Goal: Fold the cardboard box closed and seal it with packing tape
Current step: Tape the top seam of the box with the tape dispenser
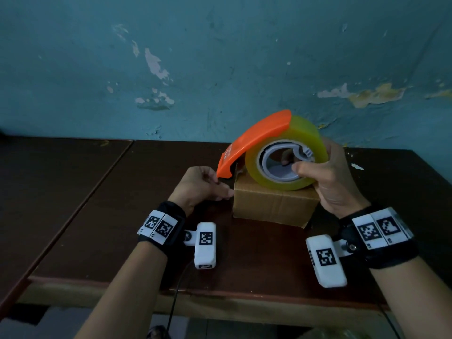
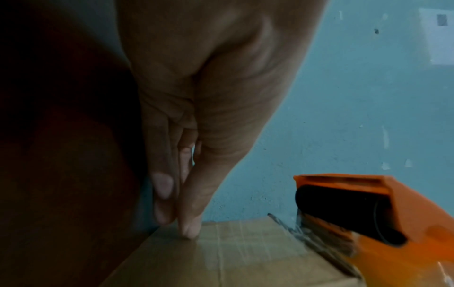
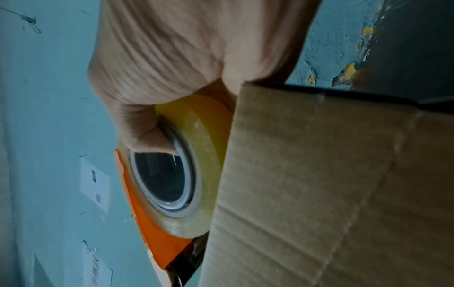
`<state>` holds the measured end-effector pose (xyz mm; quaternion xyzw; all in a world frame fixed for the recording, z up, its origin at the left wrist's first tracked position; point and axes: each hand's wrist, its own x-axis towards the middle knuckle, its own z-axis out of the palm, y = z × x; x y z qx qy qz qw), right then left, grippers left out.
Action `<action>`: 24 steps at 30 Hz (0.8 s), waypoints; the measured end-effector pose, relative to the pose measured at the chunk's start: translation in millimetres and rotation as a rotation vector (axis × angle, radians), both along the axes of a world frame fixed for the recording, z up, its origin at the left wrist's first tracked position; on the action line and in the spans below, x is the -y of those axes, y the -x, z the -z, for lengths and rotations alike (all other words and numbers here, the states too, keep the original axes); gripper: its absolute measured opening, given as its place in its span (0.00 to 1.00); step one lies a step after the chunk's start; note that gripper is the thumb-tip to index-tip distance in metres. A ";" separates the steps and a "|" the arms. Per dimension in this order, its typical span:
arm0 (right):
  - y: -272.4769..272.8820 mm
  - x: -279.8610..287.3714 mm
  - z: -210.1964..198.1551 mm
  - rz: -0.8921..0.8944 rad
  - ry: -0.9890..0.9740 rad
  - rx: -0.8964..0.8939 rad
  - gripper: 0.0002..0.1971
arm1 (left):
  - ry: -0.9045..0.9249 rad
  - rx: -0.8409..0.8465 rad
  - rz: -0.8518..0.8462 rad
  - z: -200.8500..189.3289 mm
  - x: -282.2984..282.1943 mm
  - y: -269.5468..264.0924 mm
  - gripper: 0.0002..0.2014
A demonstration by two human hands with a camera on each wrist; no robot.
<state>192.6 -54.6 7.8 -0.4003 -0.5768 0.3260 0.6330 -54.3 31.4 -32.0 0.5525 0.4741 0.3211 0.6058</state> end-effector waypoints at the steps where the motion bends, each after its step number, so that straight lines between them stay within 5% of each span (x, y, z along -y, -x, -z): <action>1: 0.4 0.1 -0.2 -0.002 0.003 0.001 0.18 | -0.009 -0.010 0.000 0.2 0.1 0.1 0.24; 6: 3.7 1.2 -2.9 -0.007 0.007 0.002 0.16 | -0.226 0.067 0.100 -6.6 4.3 3.4 0.25; 11: 3.3 1.0 -3.3 -0.016 0.011 -0.008 0.18 | -0.169 0.450 0.390 -7.3 15.2 -0.3 0.46; 14: 3.6 2.1 -4.6 -0.015 0.018 -0.015 0.19 | -0.156 0.524 0.448 -4.4 22.1 -10.6 0.56; 24: -6.5 6.2 -10.1 -0.036 0.040 0.054 0.20 | -0.281 0.323 0.249 -2.1 21.8 -24.9 0.37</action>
